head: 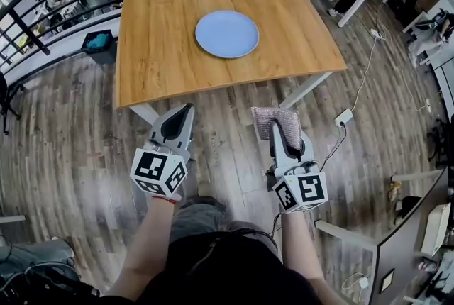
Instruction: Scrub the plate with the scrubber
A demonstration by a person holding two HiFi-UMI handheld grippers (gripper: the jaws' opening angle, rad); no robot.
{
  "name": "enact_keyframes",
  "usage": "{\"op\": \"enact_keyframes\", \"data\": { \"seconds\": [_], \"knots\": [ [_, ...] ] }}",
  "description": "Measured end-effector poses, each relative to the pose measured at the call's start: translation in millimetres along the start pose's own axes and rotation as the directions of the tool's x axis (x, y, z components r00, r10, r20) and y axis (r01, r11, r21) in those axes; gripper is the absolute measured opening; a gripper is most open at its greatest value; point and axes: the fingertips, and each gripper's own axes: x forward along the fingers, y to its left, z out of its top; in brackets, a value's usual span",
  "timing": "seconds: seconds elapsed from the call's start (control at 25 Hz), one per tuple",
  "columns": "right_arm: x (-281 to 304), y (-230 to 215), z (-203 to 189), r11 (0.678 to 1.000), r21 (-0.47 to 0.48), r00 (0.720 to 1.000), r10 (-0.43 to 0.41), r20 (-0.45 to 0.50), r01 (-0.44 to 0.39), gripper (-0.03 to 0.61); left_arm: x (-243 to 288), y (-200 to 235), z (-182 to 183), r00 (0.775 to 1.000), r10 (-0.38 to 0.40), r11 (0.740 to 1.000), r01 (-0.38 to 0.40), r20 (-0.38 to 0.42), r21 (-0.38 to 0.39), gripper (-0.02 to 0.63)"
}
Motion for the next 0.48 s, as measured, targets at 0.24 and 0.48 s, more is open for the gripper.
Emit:
{"op": "enact_keyframes", "data": {
  "seconds": [0.24,0.48],
  "knots": [
    [24.7,0.9,-10.3,1.000,-0.009,0.999,0.029,-0.044,-0.030,0.077,12.6,23.3,-6.1,1.000,0.027,0.999,-0.027,0.000,-0.044,-0.006],
    [59.8,-23.2,-15.4,0.999,0.004,0.997,0.049,-0.058,-0.049,0.077,40.2,37.5,-14.5,0.998,0.056,0.997,-0.057,-0.014,-0.056,-0.005]
  ]
}}
